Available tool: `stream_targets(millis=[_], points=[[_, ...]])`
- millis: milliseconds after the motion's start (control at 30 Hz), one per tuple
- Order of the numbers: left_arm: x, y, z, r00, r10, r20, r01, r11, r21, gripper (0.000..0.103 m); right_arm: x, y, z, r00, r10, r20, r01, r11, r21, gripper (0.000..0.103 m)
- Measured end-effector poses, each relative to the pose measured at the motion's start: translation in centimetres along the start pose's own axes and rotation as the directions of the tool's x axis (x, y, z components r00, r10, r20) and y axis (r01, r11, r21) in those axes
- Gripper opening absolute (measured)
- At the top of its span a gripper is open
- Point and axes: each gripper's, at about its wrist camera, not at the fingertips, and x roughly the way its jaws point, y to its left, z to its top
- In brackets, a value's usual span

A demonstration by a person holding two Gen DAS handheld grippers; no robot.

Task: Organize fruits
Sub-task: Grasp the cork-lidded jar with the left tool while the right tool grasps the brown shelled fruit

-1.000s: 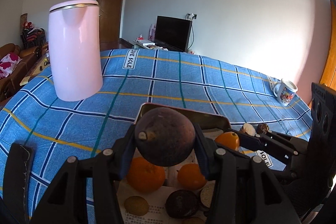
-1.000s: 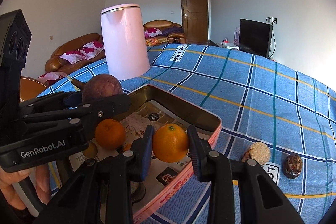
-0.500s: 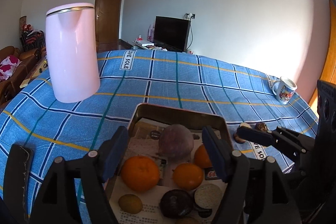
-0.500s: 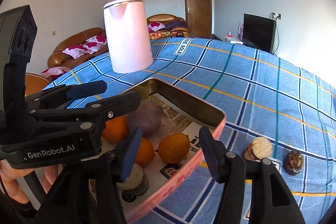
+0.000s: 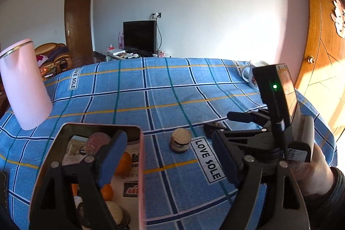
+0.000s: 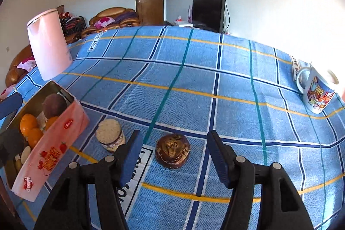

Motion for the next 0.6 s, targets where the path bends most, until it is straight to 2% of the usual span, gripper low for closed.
stream_targets(millis=[200,300,400,600], points=[[3.1,-1.1,0.2,0.998,0.001,-0.069,-0.002,1.000,-0.011,0.083,2.6,-1.0,-0.5,0.991,0.068,-0.112,-0.064,0.997,0.039,0.062],[3.5,-1.9,0.4,0.997,0.002,-0.082,-0.002,1.000,0.006,0.083,2.3,-1.1,-0.4,0.993,0.053,-0.106,-0.051,0.998,0.023,0.040],[4.4,-2.7,0.3,0.994,0.002,-0.107,0.000,1.000,0.017,0.083,1.7,-2.3,-0.7,0.994,0.064,-0.088,-0.059,0.996,0.062,0.040],[7.6,-3.9,0.0,0.985,-0.023,-0.170,0.029,0.999,0.031,0.082,-0.4,-5.4,-1.3,0.999,0.041,0.010,-0.042,0.983,0.177,0.040]])
